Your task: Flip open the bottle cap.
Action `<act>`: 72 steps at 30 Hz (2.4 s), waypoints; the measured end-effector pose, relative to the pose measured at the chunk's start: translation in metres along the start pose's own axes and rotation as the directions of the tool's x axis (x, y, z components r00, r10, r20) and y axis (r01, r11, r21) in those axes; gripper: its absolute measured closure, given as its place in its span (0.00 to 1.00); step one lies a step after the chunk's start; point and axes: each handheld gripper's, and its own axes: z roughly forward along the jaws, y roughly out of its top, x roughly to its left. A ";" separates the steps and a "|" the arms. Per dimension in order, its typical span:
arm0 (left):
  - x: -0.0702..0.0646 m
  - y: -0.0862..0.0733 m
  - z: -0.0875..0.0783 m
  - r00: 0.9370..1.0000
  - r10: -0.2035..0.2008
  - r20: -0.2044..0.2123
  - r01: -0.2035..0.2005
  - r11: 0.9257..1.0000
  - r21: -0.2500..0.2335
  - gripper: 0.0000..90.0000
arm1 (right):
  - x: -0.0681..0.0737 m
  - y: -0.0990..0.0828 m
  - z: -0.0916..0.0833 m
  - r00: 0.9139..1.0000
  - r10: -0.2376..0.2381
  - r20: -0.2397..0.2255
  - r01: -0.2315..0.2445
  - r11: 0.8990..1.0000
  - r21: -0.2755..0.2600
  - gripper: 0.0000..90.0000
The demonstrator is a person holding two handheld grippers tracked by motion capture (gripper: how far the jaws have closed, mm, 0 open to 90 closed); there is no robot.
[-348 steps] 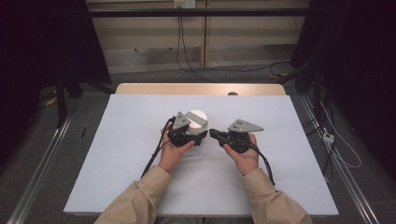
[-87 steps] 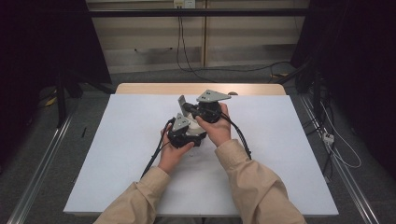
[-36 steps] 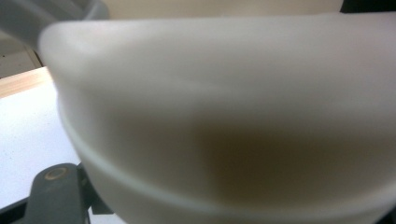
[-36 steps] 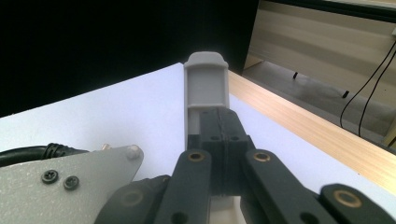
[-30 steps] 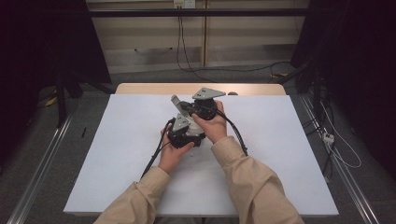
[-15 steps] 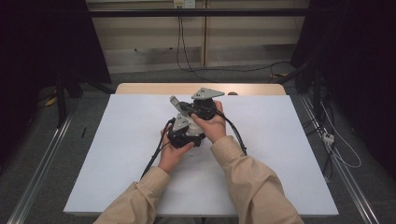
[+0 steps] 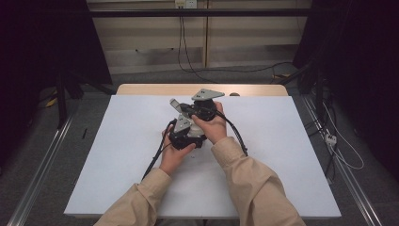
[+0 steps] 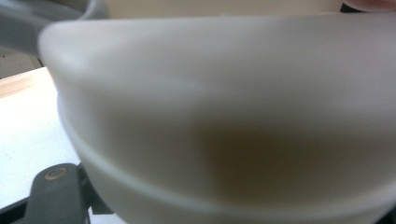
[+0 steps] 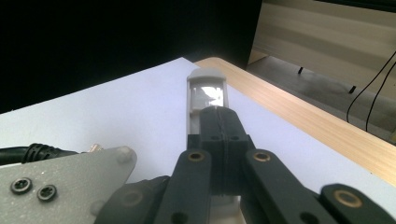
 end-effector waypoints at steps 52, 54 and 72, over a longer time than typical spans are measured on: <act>0.003 0.000 -0.002 1.000 -0.025 0.014 0.025 1.000 0.005 0.14 | 0.000 0.003 -0.006 1.000 -0.016 0.010 0.016 1.000 0.024 0.96; 0.003 0.000 -0.002 0.999 -0.036 0.006 0.036 0.999 0.002 0.13 | -0.001 0.003 -0.008 1.000 -0.011 0.010 0.011 1.000 0.022 0.94; 0.007 0.003 -0.023 0.999 -0.040 0.015 0.040 0.999 0.029 0.08 | -0.002 0.002 -0.030 0.999 0.053 0.007 -0.053 0.998 -0.015 0.43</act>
